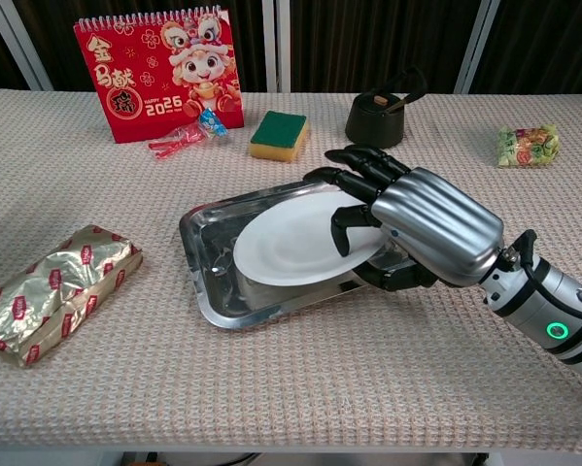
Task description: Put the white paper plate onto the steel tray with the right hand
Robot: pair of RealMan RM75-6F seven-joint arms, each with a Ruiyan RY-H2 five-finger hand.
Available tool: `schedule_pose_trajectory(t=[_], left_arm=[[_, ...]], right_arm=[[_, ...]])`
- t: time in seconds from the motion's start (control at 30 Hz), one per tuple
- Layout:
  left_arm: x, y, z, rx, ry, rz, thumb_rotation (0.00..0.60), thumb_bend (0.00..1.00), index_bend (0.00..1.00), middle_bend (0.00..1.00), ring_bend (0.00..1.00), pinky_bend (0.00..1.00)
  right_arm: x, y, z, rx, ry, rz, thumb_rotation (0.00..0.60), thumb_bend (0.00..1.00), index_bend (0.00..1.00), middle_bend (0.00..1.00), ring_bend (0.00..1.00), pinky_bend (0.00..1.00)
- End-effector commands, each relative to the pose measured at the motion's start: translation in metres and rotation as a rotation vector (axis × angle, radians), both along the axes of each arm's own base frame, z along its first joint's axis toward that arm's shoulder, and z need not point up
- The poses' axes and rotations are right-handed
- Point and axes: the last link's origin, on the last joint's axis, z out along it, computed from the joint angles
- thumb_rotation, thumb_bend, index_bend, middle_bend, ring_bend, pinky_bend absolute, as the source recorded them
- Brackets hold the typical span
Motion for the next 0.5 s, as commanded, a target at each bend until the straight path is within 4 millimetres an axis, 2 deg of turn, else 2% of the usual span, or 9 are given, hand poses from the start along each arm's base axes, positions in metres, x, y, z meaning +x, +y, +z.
schedule_pose_trajectory(t=[0.03,0.5], left_arm=[[-0.0001,0.0001,0.0003,0.0,-0.001,-0.001,0.6,0.05,0.1,0.12,0.07,0.15],[0.0005,0.0001,-0.0001,-0.003,-0.001,-0.001,0.6,0.05,0.1,0.12,0.07,0.15]], right_arm=[[0.0005,0.0003,-0.0009,0.012,-0.008,-0.013,0.6,0.36,0.58,0.06,0.0,0.0],[0.0072,-0.0003,0.0061,0.051,-0.017,-0.055,0.6,0.29,0.36,0.02,0.0,0.0]])
